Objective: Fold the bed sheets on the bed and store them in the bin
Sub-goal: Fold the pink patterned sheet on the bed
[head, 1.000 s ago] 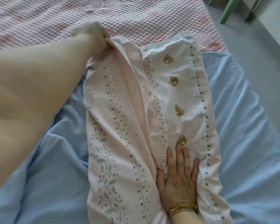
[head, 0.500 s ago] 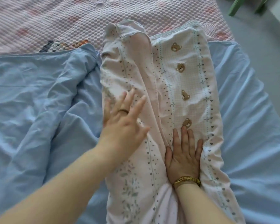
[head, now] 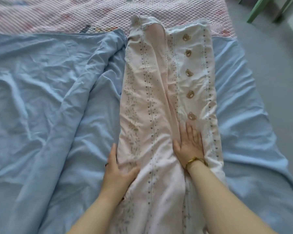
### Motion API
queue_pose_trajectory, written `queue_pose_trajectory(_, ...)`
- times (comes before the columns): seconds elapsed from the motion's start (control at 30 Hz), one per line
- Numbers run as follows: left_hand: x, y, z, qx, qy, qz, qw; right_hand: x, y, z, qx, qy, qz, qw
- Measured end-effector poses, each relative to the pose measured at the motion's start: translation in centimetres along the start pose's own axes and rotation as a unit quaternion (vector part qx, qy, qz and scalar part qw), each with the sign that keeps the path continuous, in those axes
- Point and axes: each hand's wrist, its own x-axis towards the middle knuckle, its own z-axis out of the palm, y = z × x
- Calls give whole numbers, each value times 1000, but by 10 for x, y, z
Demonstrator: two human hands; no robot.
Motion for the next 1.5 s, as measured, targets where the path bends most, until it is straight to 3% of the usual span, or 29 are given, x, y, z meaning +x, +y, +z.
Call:
queue_pose_trajectory(0.13, -65, -37, -14, -22, -44, -104, 993, -82, 9, 21, 8, -50, -15, 999)
queue_pose_trajectory(0.27, -108, -72, -28, -30, -80, -151, 985, -142, 13, 31, 27, -96, 13, 995)
queue_pose_trajectory(0.3, -121, -81, -31, -37, -82, -160, 983, -158, 17, 34, 49, -90, 19, 995)
queue_pose_trajectory(0.37, -146, -99, -38, -76, -77, -194, 975, -192, 31, 49, 124, 15, 51, 991)
queue_pose_trajectory(0.43, -169, -108, -44, -101, -92, -207, 969, -229, 51, 60, 213, 117, 173, 954)
queue_pose_trajectory(0.53, -196, -122, -48, -147, -116, -251, 950, -279, 76, 71, 345, 99, 278, 891)
queue_pose_trajectory(0.67, -234, -143, -59, -98, -172, -254, 947, -336, 81, 90, 529, -58, 266, 803)
queue_pose_trajectory(0.8, -272, -166, -65, -35, -219, -274, 936, -383, 75, 117, 500, -204, 272, 797)
queue_pose_trajectory(0.93, -311, -169, -70, -29, -211, -239, 947, -418, 66, 114, 466, -279, 274, 794)
queue_pose_trajectory(1.0, -320, -158, -78, -67, -201, -239, 948, -426, 63, 101, 478, -283, 265, 788)
queue_pose_trajectory(1.13, -316, -132, -106, -239, -165, -246, 925, -436, 72, 75, 588, -231, 254, 732)
queue_pose_trajectory(1.3, -299, -92, -132, -325, -175, -257, 893, -418, 78, 37, 736, -203, 203, 614)
queue_pose_trajectory(1.5, -268, -38, -130, -367, -196, -251, 874, -368, 78, 2, 769, -226, 151, 578)
